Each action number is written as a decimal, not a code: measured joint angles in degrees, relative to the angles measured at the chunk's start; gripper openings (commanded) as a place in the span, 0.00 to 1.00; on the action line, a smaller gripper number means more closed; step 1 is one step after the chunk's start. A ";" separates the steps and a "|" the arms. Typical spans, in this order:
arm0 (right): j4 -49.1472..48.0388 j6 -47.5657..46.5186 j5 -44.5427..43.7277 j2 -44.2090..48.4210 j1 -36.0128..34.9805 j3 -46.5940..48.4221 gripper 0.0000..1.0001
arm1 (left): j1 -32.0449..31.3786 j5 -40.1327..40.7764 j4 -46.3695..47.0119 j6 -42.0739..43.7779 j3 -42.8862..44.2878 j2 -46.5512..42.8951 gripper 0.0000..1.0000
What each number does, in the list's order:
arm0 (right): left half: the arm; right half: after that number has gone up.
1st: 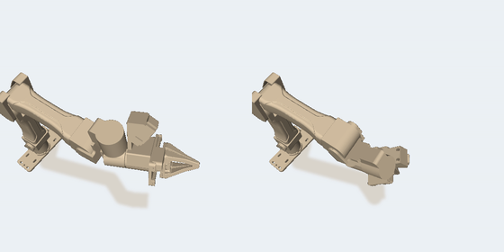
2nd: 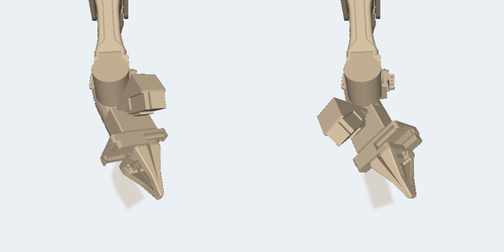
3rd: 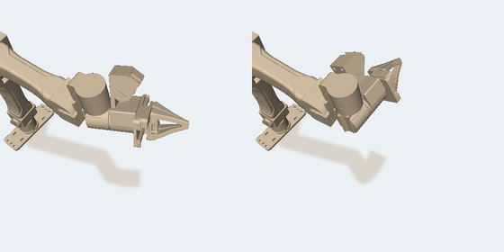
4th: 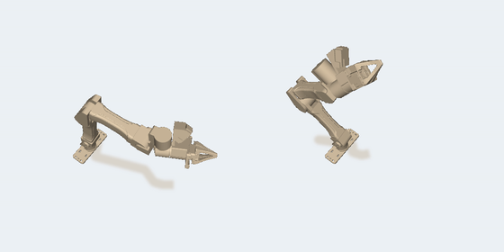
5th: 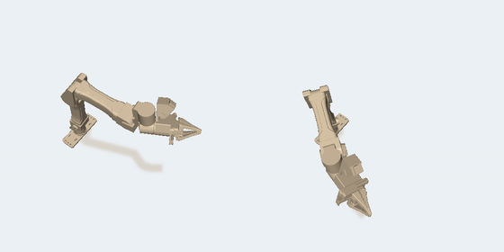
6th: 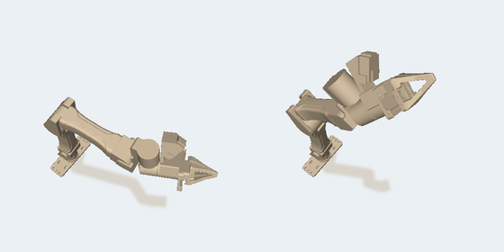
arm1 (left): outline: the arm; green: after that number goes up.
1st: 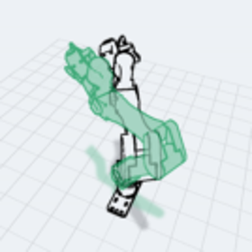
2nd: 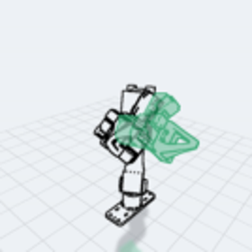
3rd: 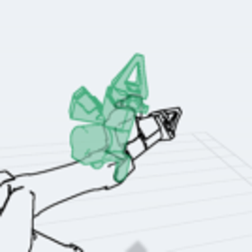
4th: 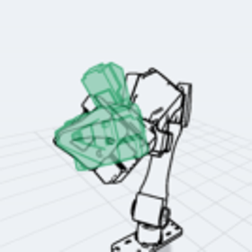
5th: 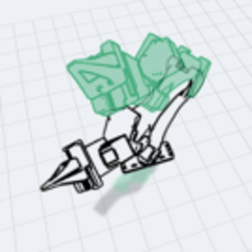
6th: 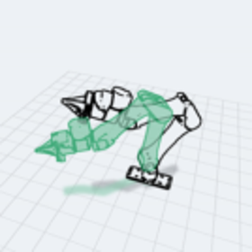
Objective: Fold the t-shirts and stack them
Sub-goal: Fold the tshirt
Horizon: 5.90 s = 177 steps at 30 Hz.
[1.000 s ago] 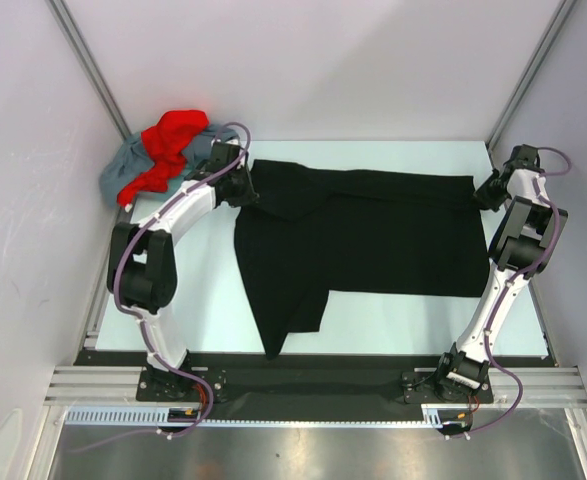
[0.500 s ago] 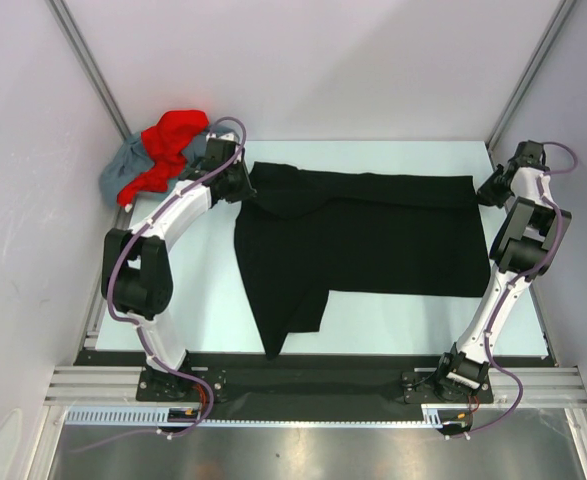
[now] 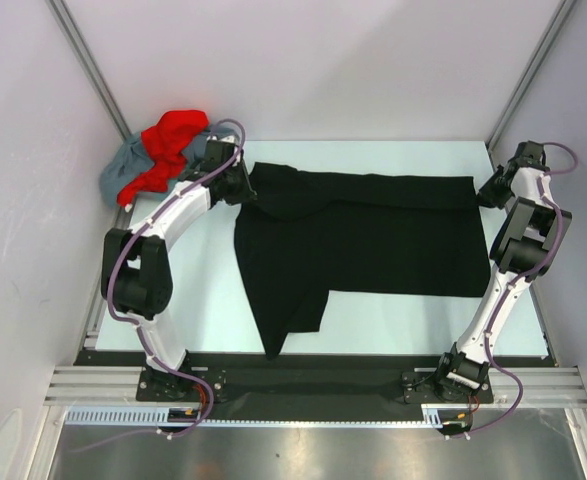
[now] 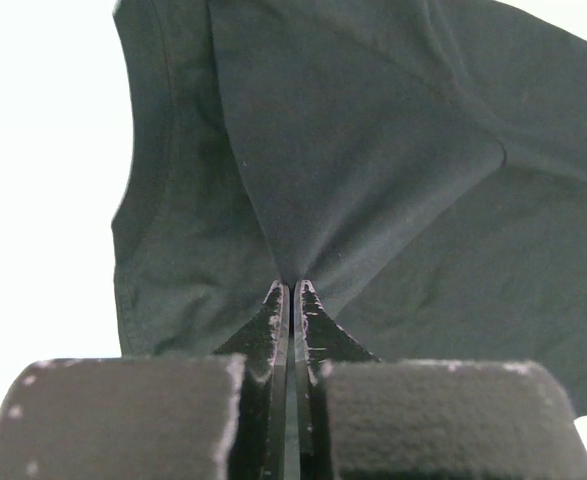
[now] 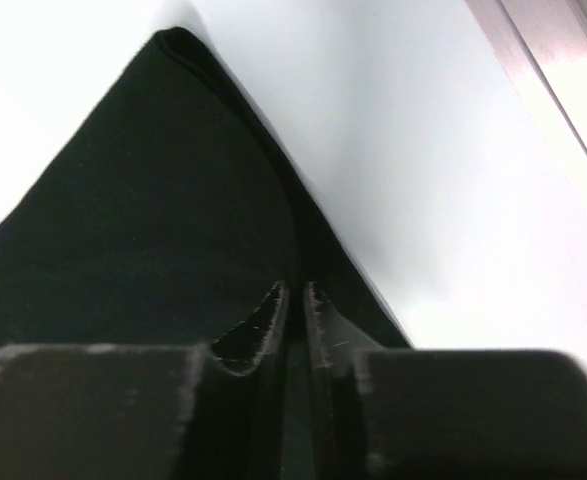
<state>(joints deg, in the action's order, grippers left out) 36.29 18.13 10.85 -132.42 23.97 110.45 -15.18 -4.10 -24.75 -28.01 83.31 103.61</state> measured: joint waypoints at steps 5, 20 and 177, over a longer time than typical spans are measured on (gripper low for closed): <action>1.29 -0.20 -2.62 0.00 0.04 0.02 0.42 | -0.02 -2.03 0.09 1.51 -4.11 -0.55 0.48; -14.25 9.09 1.64 14.34 -6.82 -16.15 0.69 | 1.53 -2.75 3.80 11.52 6.95 3.06 0.58; 11.34 4.22 31.47 -3.72 -40.33 -3.87 0.55 | 2.08 -7.19 -0.83 -0.24 -16.41 -2.56 0.57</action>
<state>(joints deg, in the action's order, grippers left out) 47.64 22.35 42.33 -136.14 -16.36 106.59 -13.10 -11.29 -25.58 -28.25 66.89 101.06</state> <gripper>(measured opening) 0.390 0.495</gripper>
